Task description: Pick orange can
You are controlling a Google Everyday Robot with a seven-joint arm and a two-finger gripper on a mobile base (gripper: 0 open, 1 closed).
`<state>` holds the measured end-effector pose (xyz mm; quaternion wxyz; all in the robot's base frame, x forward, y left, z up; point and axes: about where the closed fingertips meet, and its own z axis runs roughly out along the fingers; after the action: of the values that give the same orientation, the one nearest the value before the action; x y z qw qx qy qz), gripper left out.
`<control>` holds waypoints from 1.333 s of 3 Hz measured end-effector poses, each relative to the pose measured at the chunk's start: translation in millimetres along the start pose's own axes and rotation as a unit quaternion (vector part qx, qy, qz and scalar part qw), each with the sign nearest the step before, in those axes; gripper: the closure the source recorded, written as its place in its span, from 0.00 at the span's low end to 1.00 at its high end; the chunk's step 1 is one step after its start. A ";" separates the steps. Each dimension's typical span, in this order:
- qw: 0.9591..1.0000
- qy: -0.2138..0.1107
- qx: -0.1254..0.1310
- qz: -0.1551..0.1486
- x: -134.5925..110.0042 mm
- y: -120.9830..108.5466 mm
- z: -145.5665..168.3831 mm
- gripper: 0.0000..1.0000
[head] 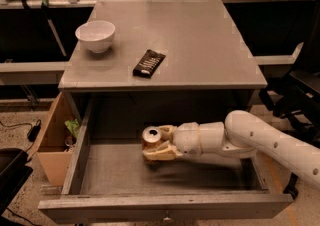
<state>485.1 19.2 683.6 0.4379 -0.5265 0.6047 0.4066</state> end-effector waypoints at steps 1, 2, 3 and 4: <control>1.000 0.000 -0.003 -0.001 -0.5 1.4 2.1 0.82; 1.000 0.000 -0.005 -0.001 -1.0 2.3 3.8 0.58; 1.000 -0.001 -0.008 -0.001 -1.8 3.5 6.2 0.27; 1.000 -0.001 -0.010 -0.002 -2.3 4.3 7.5 0.04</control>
Offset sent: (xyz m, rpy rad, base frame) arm -0.0012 0.0022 -0.0003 0.0000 0.0011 0.0070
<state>481.8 27.4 683.8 0.4340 -0.5315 0.5995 0.4120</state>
